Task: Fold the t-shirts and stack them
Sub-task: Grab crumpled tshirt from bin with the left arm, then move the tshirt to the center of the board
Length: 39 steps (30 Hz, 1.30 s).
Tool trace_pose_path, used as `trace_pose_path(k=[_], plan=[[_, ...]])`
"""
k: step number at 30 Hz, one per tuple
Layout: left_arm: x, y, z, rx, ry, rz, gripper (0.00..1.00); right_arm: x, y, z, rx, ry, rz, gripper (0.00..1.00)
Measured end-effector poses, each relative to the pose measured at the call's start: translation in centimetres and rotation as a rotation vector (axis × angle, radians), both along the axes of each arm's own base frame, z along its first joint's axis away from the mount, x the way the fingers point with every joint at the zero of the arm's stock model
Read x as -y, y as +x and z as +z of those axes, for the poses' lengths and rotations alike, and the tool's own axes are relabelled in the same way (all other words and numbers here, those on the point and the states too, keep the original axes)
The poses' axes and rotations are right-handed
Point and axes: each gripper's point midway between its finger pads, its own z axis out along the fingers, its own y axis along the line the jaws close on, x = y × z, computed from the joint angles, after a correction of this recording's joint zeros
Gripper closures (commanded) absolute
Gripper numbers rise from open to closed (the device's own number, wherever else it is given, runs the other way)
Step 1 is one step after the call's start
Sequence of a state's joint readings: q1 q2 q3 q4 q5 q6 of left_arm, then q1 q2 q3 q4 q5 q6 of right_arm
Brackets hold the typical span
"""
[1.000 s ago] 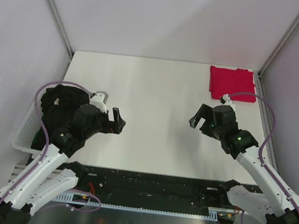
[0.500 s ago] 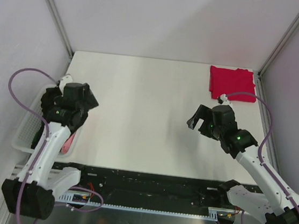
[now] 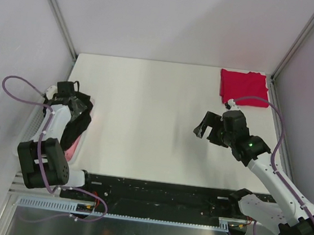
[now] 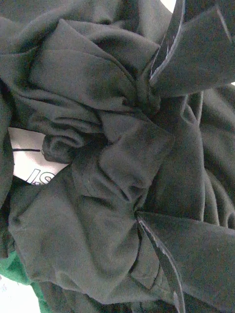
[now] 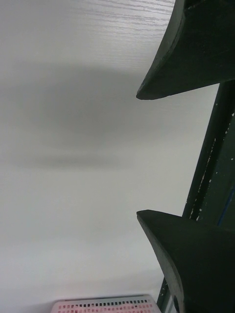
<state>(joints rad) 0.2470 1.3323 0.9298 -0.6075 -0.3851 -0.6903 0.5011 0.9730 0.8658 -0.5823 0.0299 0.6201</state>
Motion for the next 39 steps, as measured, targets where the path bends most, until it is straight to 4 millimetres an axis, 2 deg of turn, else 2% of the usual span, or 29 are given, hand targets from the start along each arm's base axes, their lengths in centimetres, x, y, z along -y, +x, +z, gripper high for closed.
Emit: trace_pose_path(k=[1,5,6,8,11,13,15,17,20,21,24,26,28,31,33,36,37,39], plan=[[0.0,0.1,-0.1,0.0,-0.005,0.003,0.23,-0.1,-0.1,0.0,-0.002,0.0,0.007,0.01],[-0.2,0.5,-0.3,0.015,-0.021,0.01,0.83,-0.3,-0.3,0.0,-0.006,0.002,0.03,0.01],[-0.2,0.6,-0.2,0.023,-0.024,0.012,0.91,-0.3,-0.4,0.0,-0.006,0.003,0.037,0.01],[-0.1,0.7,0.2,0.037,-0.027,-0.001,0.98,-0.4,-0.5,0.0,-0.007,0.005,0.045,0.01],[0.3,0.8,2.1,0.102,-0.025,-0.024,1.0,-0.5,-0.6,0.0,-0.006,0.006,0.055,0.01],[0.6,0.8,4.5,0.181,-0.015,-0.044,1.0,-0.6,-0.7,0.0,-0.007,0.009,0.06,0.01],[1.0,0.7,8.1,0.289,0.004,-0.071,1.0,-0.7,-0.7,0.1,-0.008,0.012,0.067,0.02],[1.7,0.7,12.8,0.418,0.025,-0.112,1.0,-0.7,-0.8,0.1,-0.008,0.015,0.073,0.02],[3.2,0.6,21.4,0.64,0.058,-0.202,1.0,-0.8,-0.8,0.2,-0.006,0.021,0.075,0.02],[3.8,0.4,23.5,0.694,0.067,-0.229,1.0,-0.8,-0.8,0.3,-0.004,0.023,0.076,0.02],[7.0,-0.1,30.1,0.849,0.081,-0.36,1.0,-0.7,-0.8,0.4,0.001,0.028,0.076,0.02],[10.5,-0.6,33.6,0.93,0.064,-0.493,1.0,-0.6,-0.6,0.6,0.007,0.031,0.072,0.02],[14.5,-1.1,36.2,0.988,0.023,-0.643,1.0,-0.5,-0.4,0.7,0.011,0.032,0.064,0.02],[19.3,-2.0,38.6,1.041,-0.032,-0.818,1.0,-0.2,-0.1,0.9,0.018,0.032,0.05,0.02],[22.5,-2.5,39.4,1.053,-0.063,-0.927,1.0,0.1,0.2,1.5,0.033,0.033,0.034,0.02],[27.0,-3.0,39.5,1.039,-0.097,-1.062,1.0,0.6,0.7,2.7,0.067,0.039,0.008,0.02],[29.0,-3.1,39.2,1.022,-0.111,-1.121,1.0,0.8,0.9,3.0,0.079,0.039,-0.001,0.02],[31.9,-3.2,38.1,0.988,-0.133,-1.194,0.96,1.4,1.1,3.7,0.104,0.039,-0.026,0.02]])
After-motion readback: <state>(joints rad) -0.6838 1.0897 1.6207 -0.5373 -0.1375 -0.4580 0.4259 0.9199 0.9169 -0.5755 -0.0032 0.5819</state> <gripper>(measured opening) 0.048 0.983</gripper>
